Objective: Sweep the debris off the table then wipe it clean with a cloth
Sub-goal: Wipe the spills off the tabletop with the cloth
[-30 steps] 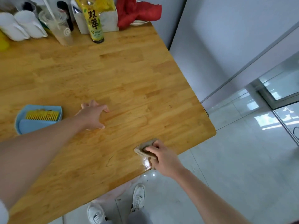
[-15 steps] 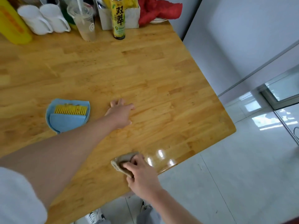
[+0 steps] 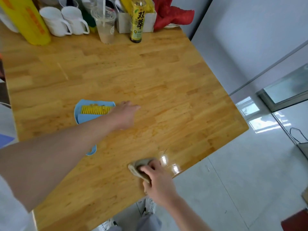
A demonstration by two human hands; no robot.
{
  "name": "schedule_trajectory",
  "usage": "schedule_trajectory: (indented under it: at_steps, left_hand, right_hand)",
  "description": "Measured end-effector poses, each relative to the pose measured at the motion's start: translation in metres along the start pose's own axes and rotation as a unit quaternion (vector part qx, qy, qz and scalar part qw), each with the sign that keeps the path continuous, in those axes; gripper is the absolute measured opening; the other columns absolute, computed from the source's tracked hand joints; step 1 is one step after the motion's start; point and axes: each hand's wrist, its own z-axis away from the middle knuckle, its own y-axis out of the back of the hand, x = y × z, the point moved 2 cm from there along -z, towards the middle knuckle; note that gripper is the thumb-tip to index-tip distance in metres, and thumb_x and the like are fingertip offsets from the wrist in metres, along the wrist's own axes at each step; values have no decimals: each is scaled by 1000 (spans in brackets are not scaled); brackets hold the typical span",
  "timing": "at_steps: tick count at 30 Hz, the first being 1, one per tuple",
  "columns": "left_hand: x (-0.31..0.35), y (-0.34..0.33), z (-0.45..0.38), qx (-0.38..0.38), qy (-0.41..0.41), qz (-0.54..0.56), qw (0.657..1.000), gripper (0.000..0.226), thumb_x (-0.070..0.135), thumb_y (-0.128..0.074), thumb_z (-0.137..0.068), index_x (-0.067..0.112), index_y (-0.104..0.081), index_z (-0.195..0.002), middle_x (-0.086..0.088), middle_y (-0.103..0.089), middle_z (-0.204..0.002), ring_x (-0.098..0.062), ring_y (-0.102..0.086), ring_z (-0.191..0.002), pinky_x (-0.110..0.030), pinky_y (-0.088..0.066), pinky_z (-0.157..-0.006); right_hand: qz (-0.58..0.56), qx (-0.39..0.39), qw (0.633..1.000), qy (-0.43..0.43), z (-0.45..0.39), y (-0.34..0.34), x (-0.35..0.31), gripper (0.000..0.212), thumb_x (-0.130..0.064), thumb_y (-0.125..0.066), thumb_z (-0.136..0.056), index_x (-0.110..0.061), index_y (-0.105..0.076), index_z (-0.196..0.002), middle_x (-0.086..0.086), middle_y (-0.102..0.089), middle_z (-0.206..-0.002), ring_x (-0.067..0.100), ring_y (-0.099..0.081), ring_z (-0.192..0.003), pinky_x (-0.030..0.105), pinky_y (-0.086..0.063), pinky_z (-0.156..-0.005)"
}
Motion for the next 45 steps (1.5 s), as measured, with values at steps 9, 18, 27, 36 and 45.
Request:
schedule_trajectory:
  at_steps: [9, 18, 27, 36, 45]
  left_hand:
    - [-29, 29, -23, 47, 32, -40, 998, 60, 34, -57, -93, 29, -35, -149, -12, -40, -142, -35, -37, -132, -49, -44, -102]
    - [-65, 68, -77, 6, 137, -16, 990, 70, 58, -46, -95, 40, -14, -155, -16, -14, -161, -47, -15, -145, -57, -27, -115]
    - [-73, 75, -92, -56, 198, -17, 979, 81, 61, -56, -90, 32, -18, -155, -23, -16, -158, -42, -24, -143, -60, -22, -116]
    - [-80, 75, -98, -71, 209, 18, 975, 70, 31, -51, -98, 41, -12, -155, -19, 1, -161, -56, -8, -143, -58, -24, -116]
    - [-80, 87, -90, -117, 210, 30, 970, 80, 1, -34, -95, 41, -1, -156, -16, 19, -162, -49, 14, -146, -59, -11, -118]
  right_hand:
    - [-56, 245, 908, -334, -111, 98, 100, 46, -18, -52, -99, -29, -46, -142, 3, -43, -129, 19, -71, -71, 38, -62, -59]
    - [72, 37, 994, -75, -131, 117, 99, 32, -21, -55, -98, -28, -62, -129, -8, -58, -110, 3, -65, -66, 22, -55, -55]
    - [45, -62, 992, 97, -166, 75, 10, 36, -27, -57, -97, -25, -61, -132, -5, -47, -125, 11, -63, -86, 22, -54, -70]
    - [26, 208, 947, -242, -290, 173, 98, 37, -24, -47, -99, -21, -55, -135, 7, -46, -129, 27, -65, -75, 42, -56, -70]
    - [45, -76, 990, 108, -248, 127, 41, 29, -16, -54, -97, -22, -72, -119, -15, -55, -108, -1, -62, -63, 19, -50, -59]
